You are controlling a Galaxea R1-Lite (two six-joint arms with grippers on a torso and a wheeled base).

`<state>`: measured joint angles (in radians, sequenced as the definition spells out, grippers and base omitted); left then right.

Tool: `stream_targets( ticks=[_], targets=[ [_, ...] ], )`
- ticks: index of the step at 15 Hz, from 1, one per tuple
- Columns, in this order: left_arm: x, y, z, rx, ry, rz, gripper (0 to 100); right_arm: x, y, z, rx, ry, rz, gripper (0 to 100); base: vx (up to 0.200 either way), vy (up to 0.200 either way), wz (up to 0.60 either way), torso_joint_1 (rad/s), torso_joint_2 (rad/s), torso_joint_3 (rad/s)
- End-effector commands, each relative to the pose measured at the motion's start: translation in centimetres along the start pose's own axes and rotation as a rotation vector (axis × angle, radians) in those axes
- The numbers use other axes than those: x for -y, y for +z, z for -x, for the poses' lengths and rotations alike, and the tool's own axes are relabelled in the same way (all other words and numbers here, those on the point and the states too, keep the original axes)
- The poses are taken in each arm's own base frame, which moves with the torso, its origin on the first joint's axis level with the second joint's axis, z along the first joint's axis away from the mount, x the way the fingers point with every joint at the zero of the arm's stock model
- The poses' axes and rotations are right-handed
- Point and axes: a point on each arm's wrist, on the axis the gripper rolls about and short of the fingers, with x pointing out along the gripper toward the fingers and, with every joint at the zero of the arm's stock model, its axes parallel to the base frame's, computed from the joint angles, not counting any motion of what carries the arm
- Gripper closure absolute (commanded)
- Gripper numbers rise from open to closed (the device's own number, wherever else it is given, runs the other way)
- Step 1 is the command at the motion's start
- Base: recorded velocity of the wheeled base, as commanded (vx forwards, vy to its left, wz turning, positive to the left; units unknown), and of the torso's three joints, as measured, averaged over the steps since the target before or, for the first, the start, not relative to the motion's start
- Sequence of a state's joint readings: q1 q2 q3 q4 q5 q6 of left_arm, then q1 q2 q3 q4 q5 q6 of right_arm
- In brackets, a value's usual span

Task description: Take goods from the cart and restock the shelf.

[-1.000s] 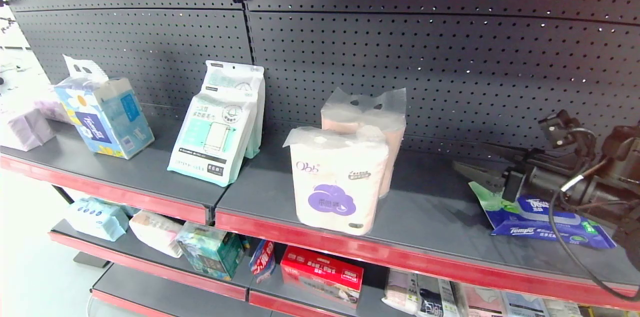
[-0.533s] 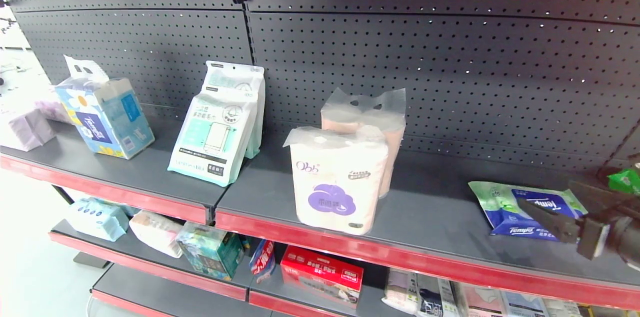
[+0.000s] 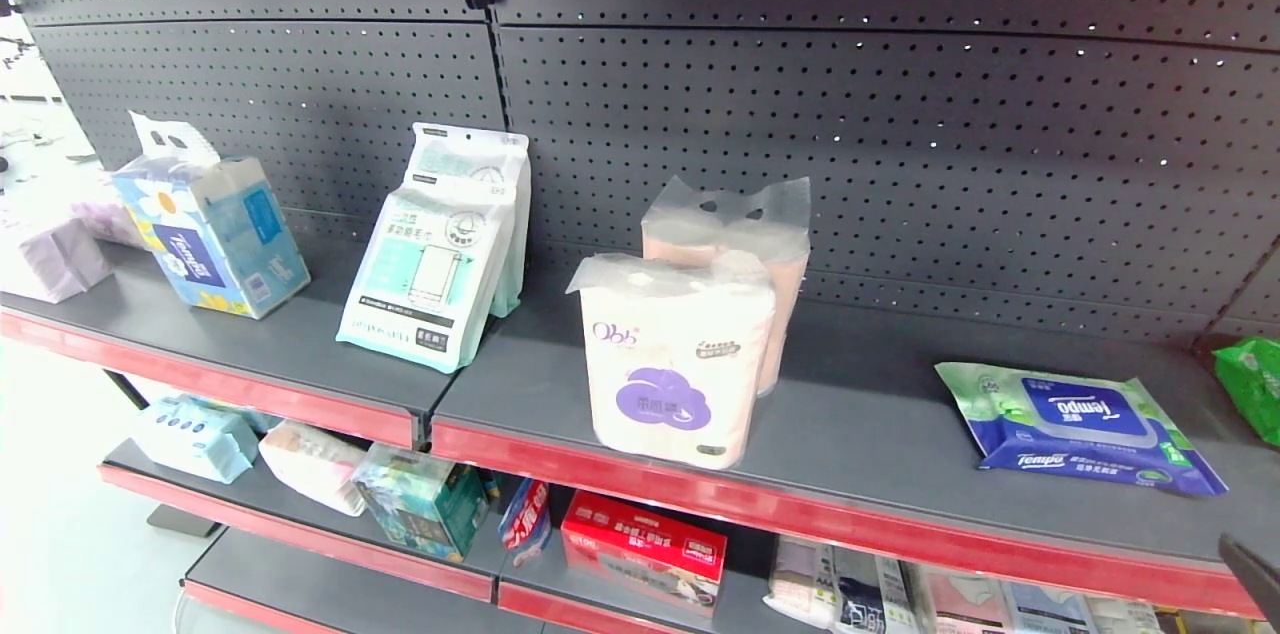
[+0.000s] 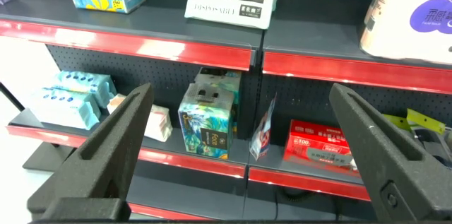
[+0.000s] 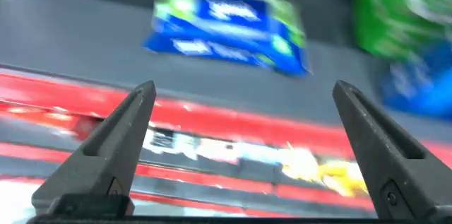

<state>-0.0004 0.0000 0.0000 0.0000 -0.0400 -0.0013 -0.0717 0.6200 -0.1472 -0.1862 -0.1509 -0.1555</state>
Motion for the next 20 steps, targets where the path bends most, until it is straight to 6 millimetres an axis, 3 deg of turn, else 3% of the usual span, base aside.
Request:
stream_targets(
  ticks=[1,8,10,16,20],
  targets=[
    [0.0,0.0,0.0,0.0,0.001,0.0,0,0.2,-1.4,2.2,0.081,-0.066,-0.017,0,0.0,0.0,0.0,0.0,0.0,0.0],
    [0.0,0.0,0.0,0.0,0.001,0.0,0,-0.1,-2.9,4.3,0.23,0.078,-0.018,0,0.0,0.0,0.0,0.0,0.0,0.0],
    [0.0,0.0,0.0,0.0,0.001,0.0,0,-0.4,-5.1,5.2,0.262,0.107,-0.015,0,0.0,0.0,0.0,0.0,0.0,0.0],
    [0.0,0.0,0.0,0.0,-0.001,-0.001,0,-0.4,-6.2,4.3,0.248,-0.03,-0.097,0,0.0,0.0,0.0,0.0,0.0,0.0],
    [0.0,0.0,0.0,-0.002,-0.003,-0.012,0,-0.7,-6.4,4.3,0.266,0.09,-0.072,0,0.0,0.0,0.0,0.0,0.0,0.0]
  ],
)
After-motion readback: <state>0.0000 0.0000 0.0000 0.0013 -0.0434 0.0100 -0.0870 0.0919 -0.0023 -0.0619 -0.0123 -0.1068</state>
